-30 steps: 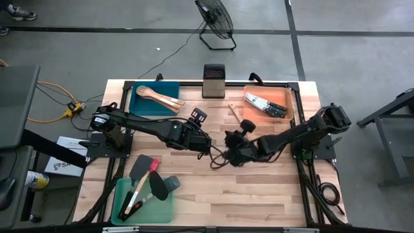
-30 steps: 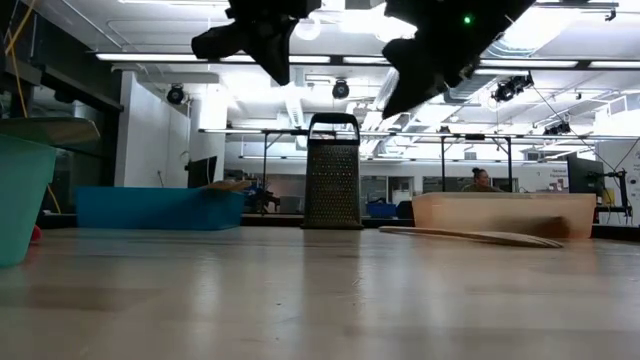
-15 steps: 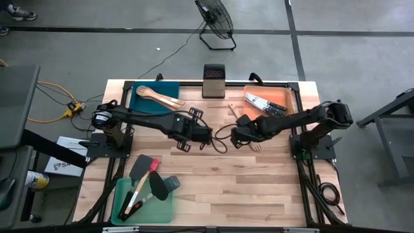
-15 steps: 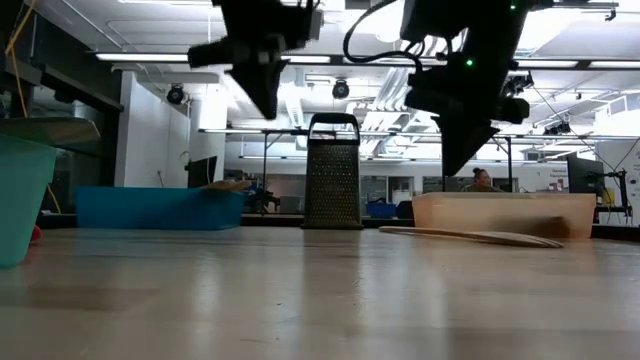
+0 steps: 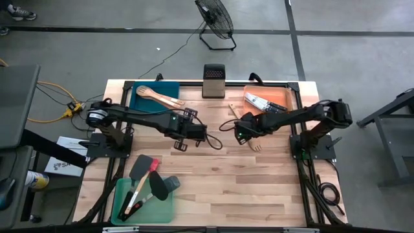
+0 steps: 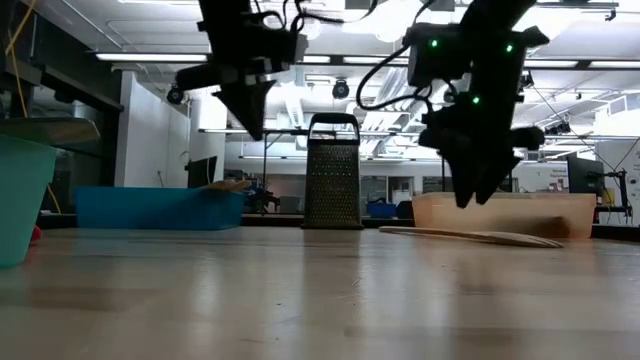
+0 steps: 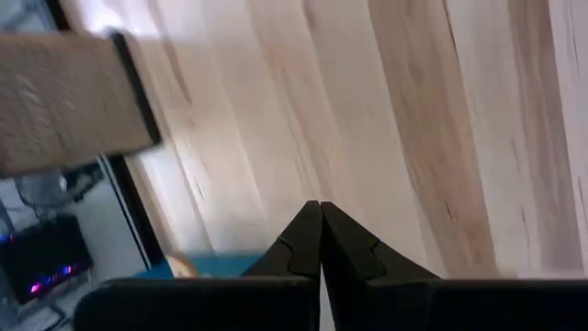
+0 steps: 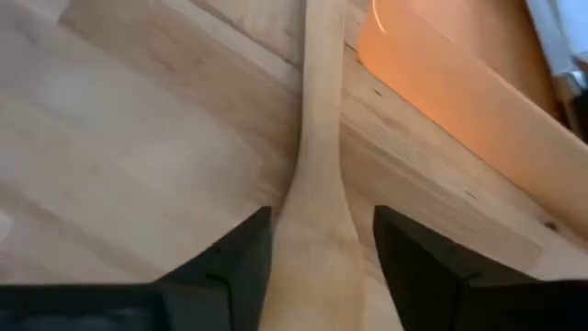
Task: Pick & Place Kitchen Items
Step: Put the brown wooden spoon into the blue bin
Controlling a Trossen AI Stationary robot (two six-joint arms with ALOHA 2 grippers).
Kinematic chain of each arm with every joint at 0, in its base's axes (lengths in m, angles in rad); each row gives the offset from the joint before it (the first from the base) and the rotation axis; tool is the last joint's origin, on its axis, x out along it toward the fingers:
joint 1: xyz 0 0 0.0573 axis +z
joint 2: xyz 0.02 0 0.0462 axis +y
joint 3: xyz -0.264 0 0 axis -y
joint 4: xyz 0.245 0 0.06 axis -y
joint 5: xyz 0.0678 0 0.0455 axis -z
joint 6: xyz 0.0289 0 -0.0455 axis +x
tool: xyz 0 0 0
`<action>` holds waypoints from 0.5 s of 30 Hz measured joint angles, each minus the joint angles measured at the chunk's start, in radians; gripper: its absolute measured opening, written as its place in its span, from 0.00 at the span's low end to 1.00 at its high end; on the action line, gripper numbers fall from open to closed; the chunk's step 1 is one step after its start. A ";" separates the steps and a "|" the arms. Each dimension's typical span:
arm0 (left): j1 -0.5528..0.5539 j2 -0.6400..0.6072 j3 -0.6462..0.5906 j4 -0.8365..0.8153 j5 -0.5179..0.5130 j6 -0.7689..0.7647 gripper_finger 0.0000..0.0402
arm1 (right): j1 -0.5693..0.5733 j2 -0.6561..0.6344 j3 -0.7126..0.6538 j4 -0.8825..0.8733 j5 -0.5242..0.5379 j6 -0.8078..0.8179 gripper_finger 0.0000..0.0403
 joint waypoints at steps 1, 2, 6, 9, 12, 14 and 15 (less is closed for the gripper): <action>0.001 -0.018 -0.014 0.035 0.001 0.000 0.00 | -0.006 0.000 -0.011 0.021 0.001 -0.001 0.47; 0.001 -0.038 -0.033 0.061 0.005 -0.001 0.00 | -0.012 0.000 -0.018 0.039 0.001 -0.003 0.49; 0.001 -0.127 -0.117 0.171 0.020 0.002 0.00 | -0.033 0.000 -0.061 0.143 0.000 -0.037 0.51; 0.001 -0.191 -0.179 0.251 0.022 -0.001 0.00 | -0.051 0.000 -0.087 0.197 0.015 -0.051 0.50; 0.001 -0.233 -0.222 0.285 0.024 -0.020 0.00 | -0.067 0.000 -0.105 0.221 0.021 -0.068 0.50; 0.001 -0.259 -0.247 0.289 0.033 -0.034 0.00 | -0.074 0.001 -0.117 0.236 0.024 -0.078 0.50; 0.001 -0.264 -0.255 0.295 0.032 -0.037 0.00 | -0.077 0.001 -0.122 0.244 0.034 -0.080 0.50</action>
